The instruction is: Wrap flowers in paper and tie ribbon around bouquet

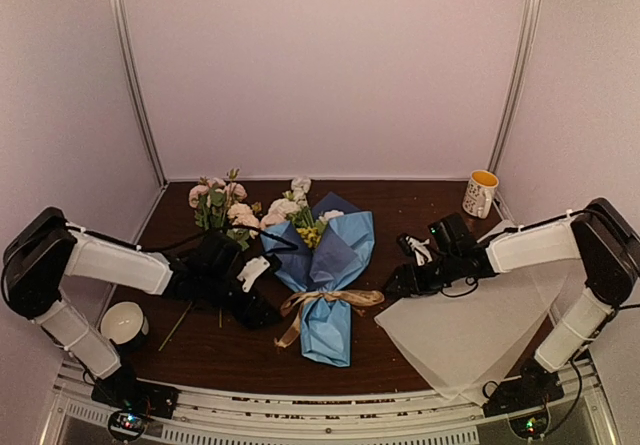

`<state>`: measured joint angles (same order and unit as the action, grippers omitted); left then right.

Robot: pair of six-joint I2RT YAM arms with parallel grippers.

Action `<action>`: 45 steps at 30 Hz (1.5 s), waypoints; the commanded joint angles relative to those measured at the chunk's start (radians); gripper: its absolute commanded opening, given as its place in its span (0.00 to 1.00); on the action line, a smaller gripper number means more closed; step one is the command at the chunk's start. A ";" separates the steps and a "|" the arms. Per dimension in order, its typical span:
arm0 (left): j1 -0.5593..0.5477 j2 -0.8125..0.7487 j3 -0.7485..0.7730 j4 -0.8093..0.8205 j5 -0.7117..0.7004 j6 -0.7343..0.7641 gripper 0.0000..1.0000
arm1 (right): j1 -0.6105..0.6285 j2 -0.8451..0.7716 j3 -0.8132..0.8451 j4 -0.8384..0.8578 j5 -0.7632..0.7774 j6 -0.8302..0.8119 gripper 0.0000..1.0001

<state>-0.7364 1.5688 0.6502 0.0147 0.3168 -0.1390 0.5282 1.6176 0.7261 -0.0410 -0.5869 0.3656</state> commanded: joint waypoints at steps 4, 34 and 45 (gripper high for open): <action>0.001 -0.401 0.089 -0.262 -0.055 0.075 0.98 | -0.060 -0.372 0.087 -0.091 0.118 -0.011 1.00; 0.613 -0.470 -0.202 0.351 -0.952 -0.016 0.98 | -0.428 -0.702 -0.368 0.368 1.113 0.025 1.00; 0.613 -0.391 -0.262 0.486 -0.875 0.021 0.98 | -0.428 -0.660 -0.341 0.365 1.139 0.027 1.00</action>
<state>-0.1261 1.1774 0.3801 0.4000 -0.5686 -0.1390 0.1047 0.9531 0.3614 0.3058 0.4946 0.3759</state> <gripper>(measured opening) 0.978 0.999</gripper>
